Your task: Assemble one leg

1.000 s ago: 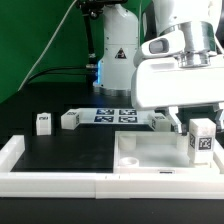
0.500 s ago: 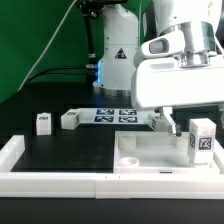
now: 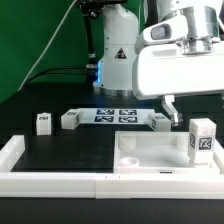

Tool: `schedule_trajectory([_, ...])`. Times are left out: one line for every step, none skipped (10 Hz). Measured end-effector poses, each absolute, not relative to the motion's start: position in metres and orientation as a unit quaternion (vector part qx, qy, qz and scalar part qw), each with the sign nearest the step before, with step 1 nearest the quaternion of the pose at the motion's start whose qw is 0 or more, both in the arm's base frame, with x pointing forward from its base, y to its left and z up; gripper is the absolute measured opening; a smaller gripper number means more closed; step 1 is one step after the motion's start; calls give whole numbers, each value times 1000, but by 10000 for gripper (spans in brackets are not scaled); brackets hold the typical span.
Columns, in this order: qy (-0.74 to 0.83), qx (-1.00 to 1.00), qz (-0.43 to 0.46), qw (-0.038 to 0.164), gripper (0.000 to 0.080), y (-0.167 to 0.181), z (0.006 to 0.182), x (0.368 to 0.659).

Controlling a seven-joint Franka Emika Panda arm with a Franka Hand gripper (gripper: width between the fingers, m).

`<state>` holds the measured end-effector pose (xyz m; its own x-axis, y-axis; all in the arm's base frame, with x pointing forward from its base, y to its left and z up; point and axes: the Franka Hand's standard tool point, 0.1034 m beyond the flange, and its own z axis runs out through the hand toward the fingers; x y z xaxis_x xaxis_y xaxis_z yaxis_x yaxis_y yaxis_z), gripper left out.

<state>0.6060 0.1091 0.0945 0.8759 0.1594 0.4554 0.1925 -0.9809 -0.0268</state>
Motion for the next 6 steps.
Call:
schedule_trajectory([-91,-970,-222,36,648,109,92,604])
schedule_trajectory([-90,-982,-159,41,648,108,87,601])
schedule_trajectory([-89,-987,-127,43,648,105,87,606])
schedule_trajectory([-87,-993,-70,47,648,104,82,603])
schedule_trajectory([-87,-995,-8,51,648,102,80,604])
schedule_trajectory([-93,-993,43,50,648,103,81,606])
